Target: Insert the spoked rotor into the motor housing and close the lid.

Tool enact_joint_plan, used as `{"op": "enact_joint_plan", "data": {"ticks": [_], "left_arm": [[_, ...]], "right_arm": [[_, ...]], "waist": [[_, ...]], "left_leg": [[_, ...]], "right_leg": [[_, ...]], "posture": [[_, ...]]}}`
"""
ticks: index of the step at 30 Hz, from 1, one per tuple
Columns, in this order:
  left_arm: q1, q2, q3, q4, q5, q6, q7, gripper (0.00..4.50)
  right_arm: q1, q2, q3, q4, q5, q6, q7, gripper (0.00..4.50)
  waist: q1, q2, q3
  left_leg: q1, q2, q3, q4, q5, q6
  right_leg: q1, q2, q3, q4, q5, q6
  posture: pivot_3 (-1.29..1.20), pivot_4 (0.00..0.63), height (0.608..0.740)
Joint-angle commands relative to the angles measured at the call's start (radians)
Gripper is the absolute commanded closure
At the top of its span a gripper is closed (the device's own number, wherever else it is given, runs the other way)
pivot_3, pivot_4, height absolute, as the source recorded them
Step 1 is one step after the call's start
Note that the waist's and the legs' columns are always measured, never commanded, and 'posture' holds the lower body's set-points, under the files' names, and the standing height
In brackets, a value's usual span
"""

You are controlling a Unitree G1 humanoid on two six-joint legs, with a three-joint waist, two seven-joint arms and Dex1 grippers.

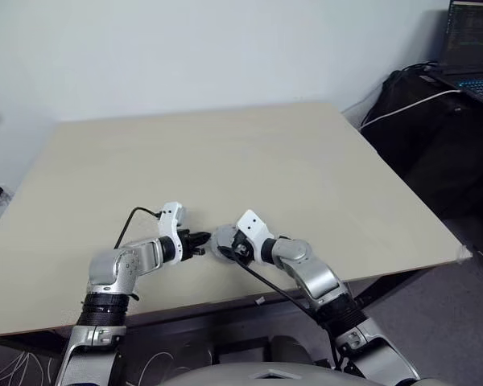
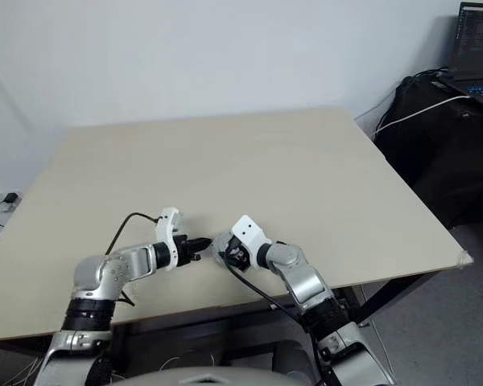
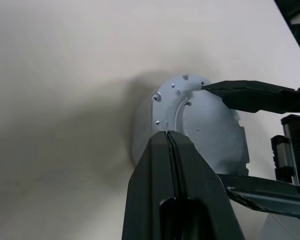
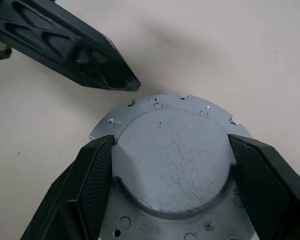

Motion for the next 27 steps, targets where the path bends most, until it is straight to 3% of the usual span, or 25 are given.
{"op": "enact_joint_plan", "data": {"ticks": [1, 13, 15, 17, 27], "left_arm": [[-0.042, 0.008, -0.03, 0.026, 0.014, 0.008, -0.028, 4.5], [-0.071, 0.008, -0.115, 0.058, 0.048, 0.043, -0.082, 4.5], [-0.07, 0.008, -0.116, 0.058, 0.052, 0.043, -0.084, 4.5], [-0.069, 0.007, -0.115, 0.059, 0.057, 0.044, -0.087, 4.5], [-0.068, 0.0, -0.116, 0.06, 0.066, 0.037, -0.097, 4.5]], "right_arm": [[0.009, -0.015, 0.011, 0.017, -0.018, 0.03, 0.001, 1.25], [0.01, -0.011, 0.006, -0.003, 0.0, 0.031, 0.017, 1.25], [0.013, -0.006, -0.005, -0.021, 0.023, 0.032, 0.033, 0.49], [0.013, 0.001, -0.017, -0.043, 0.038, 0.034, 0.036, 0.03], [0.05, -0.047, -0.101, -0.301, 0.129, 0.093, 0.05, 0.03]], "waist": [[0.001, 0.0, 0.0], [0.001, -0.001, -0.002], [0.002, -0.001, -0.002], [0.002, -0.002, -0.002], [0.005, -0.002, -0.002]], "left_leg": [[0.0, 0.0, 0.0, 0.0, 0.0, 0.0], [0.0, 0.0, 0.0, 0.0, 0.0, 0.0], [0.0, -0.001, 0.0, 0.0, 0.0, 0.0], [0.0, -0.001, -0.001, 0.0, 0.0, 0.0], [-0.001, -0.001, -0.001, 0.0, 0.0, 0.0]], "right_leg": [[0.0, 0.0, 0.0, 0.0, 0.0, 0.0], [0.001, 0.0, 0.0, 0.0, 0.0, 0.0], [0.001, -0.001, 0.0, 0.0, 0.0, 0.0], [0.001, -0.001, 0.0, 0.0, 0.0, 0.0], [0.0, -0.001, 0.0, 0.0, 0.0, 0.0]], "posture": [[0.0, 0.0, 0.74], [0.0, 0.0, 0.74], [0.0, 0.0, 0.74], [0.0, 0.0, 0.74], [0.0, 0.0, 0.74]]}}
